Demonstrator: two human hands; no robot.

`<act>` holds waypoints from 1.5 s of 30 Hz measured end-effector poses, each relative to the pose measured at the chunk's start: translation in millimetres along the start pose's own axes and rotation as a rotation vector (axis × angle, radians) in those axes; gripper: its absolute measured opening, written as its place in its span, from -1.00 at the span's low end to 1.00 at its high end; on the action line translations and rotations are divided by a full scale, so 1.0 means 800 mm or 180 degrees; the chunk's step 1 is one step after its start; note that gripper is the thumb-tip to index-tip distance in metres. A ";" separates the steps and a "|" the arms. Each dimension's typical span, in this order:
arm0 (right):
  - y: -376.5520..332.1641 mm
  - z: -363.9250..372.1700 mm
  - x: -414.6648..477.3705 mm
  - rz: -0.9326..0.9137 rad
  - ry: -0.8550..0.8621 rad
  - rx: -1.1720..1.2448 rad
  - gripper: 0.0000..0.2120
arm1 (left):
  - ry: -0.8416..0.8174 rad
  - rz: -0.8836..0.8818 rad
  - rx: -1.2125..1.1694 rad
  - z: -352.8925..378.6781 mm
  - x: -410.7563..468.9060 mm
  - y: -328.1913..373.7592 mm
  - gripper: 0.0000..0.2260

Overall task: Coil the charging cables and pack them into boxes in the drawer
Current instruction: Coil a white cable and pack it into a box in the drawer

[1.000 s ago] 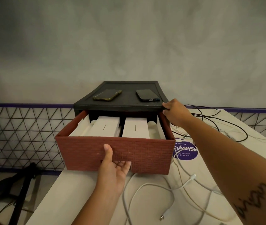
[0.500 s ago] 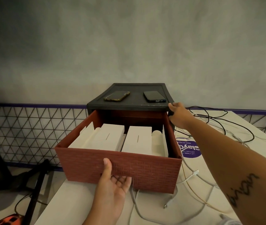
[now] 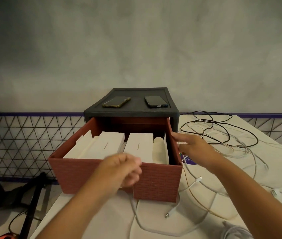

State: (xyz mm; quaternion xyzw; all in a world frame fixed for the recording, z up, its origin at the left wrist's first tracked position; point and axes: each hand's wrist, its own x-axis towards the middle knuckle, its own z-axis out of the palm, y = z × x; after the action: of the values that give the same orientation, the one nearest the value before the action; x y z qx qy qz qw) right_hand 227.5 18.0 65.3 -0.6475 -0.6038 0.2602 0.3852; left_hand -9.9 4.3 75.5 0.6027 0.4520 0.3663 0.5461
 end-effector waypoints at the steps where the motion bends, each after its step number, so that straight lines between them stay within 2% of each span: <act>1: 0.000 0.001 -0.012 -0.0011 -0.0020 0.0228 -0.58 | 0.0162 0.0233 0.0208 -0.003 0.008 0.013 -0.85; 4: 0.002 0.006 -0.042 -0.0020 0.0013 0.0544 -0.64 | 0.0560 0.0689 0.1510 -0.005 0.046 0.034 -0.88; 8: 0.001 0.018 -0.072 -0.0151 0.0233 0.0120 -0.66 | 0.0037 0.0017 0.2891 0.005 0.098 0.028 -0.49; 10: -0.004 0.027 -0.085 -0.0267 0.0348 -0.0098 -0.68 | -0.0106 -0.0217 0.3191 0.014 0.107 0.031 -0.45; 14: -0.009 0.040 -0.093 -0.0482 0.0683 -0.0500 -0.80 | -0.0402 -0.0546 0.3098 0.022 0.112 0.038 -0.42; 19: -0.016 0.049 -0.090 -0.0574 0.0840 -0.1025 -0.88 | -0.0459 -0.0800 0.2415 0.012 0.118 0.029 -0.32; 21: -0.020 0.053 -0.090 -0.0571 0.0894 -0.1195 -0.86 | -0.0423 -0.0891 0.1859 0.004 0.123 0.027 -0.33; 23: -0.024 0.057 -0.089 -0.0566 0.0964 -0.1219 -0.84 | -0.0631 -0.1142 0.1010 -0.006 0.126 0.030 -0.50; 25: -0.030 0.058 -0.087 -0.0543 0.0990 -0.1263 -0.84 | -0.0834 -0.1253 0.0675 -0.012 0.125 0.035 -0.66; 28: -0.032 0.055 -0.079 -0.0405 0.1060 -0.1293 -0.85 | -0.0534 -0.0933 0.0592 -0.013 0.127 0.041 -0.75; 35: -0.025 0.048 -0.042 -0.0280 0.1078 -0.1247 -0.79 | -0.0019 -0.0235 -0.0947 -0.039 0.120 0.065 -0.91; 39: -0.025 0.043 -0.019 -0.0219 0.1074 -0.1306 -0.65 | 0.0023 -0.0055 -0.1609 -0.050 0.103 0.054 -0.90; 45: -0.010 0.033 0.010 -0.0094 0.1100 -0.1259 -0.84 | -0.0074 -0.0059 -0.2154 -0.052 0.070 0.012 -0.77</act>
State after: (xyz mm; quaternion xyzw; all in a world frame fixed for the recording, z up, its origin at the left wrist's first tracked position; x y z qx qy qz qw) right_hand 202.6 30.6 58.1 -0.7362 -0.5776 0.0170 0.3523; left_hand -29.5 70.8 87.5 0.3874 0.3039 0.4837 0.7236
